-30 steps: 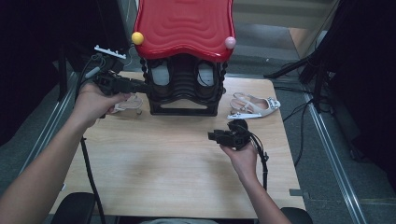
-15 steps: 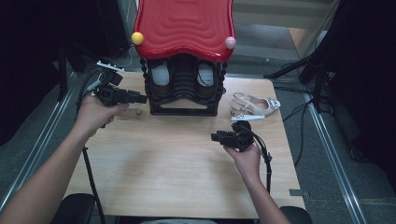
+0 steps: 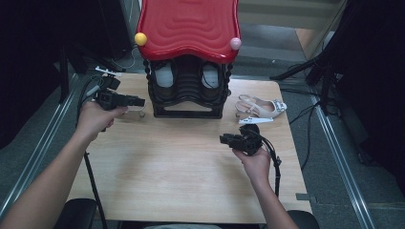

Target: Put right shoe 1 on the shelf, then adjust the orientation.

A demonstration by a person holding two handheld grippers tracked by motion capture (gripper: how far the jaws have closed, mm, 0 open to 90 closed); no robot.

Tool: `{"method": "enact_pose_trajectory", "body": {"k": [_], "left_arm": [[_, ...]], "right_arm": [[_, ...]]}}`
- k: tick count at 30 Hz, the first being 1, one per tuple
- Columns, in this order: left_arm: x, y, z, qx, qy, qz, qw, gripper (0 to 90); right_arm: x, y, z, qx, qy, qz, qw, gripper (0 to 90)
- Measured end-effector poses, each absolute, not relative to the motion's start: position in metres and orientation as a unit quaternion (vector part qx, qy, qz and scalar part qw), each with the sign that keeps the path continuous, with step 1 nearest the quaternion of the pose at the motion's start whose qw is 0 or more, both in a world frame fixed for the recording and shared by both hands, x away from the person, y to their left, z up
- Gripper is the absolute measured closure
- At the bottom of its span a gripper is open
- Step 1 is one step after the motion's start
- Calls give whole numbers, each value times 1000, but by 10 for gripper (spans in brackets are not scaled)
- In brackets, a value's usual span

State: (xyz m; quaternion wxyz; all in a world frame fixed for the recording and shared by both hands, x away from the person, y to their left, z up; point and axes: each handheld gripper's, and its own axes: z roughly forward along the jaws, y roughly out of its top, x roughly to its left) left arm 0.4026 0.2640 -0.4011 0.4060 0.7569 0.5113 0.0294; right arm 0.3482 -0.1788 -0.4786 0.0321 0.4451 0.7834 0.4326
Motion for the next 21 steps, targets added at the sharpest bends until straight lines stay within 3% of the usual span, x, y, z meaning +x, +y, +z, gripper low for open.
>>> {"method": "enact_pose_trajectory", "body": {"k": [4,7,10,21], "left_arm": [[407,270,-405,749,523,31,406,545],[411,275,-410,741,536,32,403,549],[415,280,-413,738,543,37,399,569],[432,297,-431,729,557,73,392,815]], "right_arm": [[348,-182,-477,441,782,439,36,775],[347,-188,-476,418,793,439,57,730],[349,-194,-479,422,803,421,23,786],[344,-203,-490,447,788,419,63,737]]}}
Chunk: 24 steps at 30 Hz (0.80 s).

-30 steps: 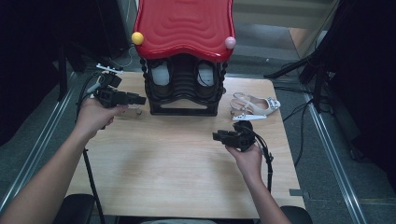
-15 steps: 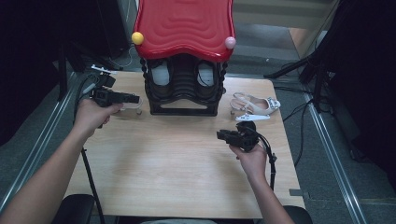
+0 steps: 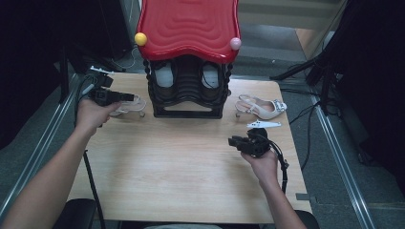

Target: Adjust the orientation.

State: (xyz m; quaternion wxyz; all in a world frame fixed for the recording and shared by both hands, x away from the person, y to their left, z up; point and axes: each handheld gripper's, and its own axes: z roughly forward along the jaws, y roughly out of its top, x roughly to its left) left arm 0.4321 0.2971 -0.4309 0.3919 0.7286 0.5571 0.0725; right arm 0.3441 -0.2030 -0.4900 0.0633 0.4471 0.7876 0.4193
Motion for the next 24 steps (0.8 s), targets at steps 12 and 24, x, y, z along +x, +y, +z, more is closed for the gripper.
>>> {"method": "enact_pose_trajectory", "body": {"k": [12,24], "left_arm": [[456,309,-448,716,588,93,365,900],[468,307,-456,707,603,90,359,900]], "right_arm": [[342,-204,-494,453,786,415,64,728],[344,-206,-496,460,783,413,60,709]]}}
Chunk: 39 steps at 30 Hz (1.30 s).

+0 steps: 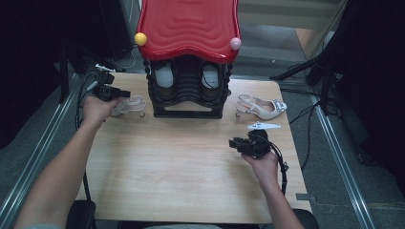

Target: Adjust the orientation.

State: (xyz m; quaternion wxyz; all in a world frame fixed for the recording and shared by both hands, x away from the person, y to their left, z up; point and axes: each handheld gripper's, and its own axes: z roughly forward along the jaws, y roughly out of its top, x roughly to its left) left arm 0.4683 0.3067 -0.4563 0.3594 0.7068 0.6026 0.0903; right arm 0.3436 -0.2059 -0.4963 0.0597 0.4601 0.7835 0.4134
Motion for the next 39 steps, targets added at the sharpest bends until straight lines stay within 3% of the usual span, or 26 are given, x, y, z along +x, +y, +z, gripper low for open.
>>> {"method": "enact_pose_trajectory", "body": {"k": [15,39], "left_arm": [[450,312,-481,699,617,80,352,900],[440,335,-483,720,617,59,312,900]], "right_arm": [[346,-200,-498,455,788,413,52,700],[351,-197,-498,454,790,410,45,685]]}}
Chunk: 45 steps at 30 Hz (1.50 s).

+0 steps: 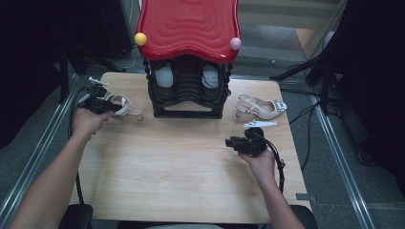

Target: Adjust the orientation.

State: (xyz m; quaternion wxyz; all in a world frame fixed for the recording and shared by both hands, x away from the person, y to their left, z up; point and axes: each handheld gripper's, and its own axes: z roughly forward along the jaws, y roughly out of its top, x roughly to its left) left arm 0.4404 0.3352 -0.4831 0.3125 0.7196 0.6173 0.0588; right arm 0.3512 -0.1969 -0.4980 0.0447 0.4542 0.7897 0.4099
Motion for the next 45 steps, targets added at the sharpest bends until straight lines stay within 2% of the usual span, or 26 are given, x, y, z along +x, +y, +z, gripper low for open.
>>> {"method": "enact_pose_trajectory", "body": {"k": [6,13,21,24,28,32,34,39,44,45], "left_arm": [[439,344,-483,724,620,70,295,900],[437,363,-483,706,641,64,293,888],[439,363,-483,712,639,82,278,875],[439,364,-480,714,635,67,287,840],[438,358,-475,715,632,73,291,800],[433,358,-464,702,632,89,317,668],[430,360,-460,697,633,79,328,559],[426,361,-459,694,636,77,328,360],[426,359,-468,692,644,74,319,262],[425,358,-470,695,642,80,315,206]], "right_arm": [[351,-196,-498,455,790,409,43,682],[351,-197,-499,456,789,408,43,677],[350,-196,-500,458,790,406,41,671],[350,-197,-500,459,789,406,41,670],[350,-197,-500,461,788,405,41,669],[349,-198,-500,460,789,405,42,668],[349,-198,-500,461,788,406,41,667],[349,-197,-500,459,790,405,40,664],[349,-197,-500,459,790,404,39,660],[349,-197,-500,459,790,404,40,659]]}}
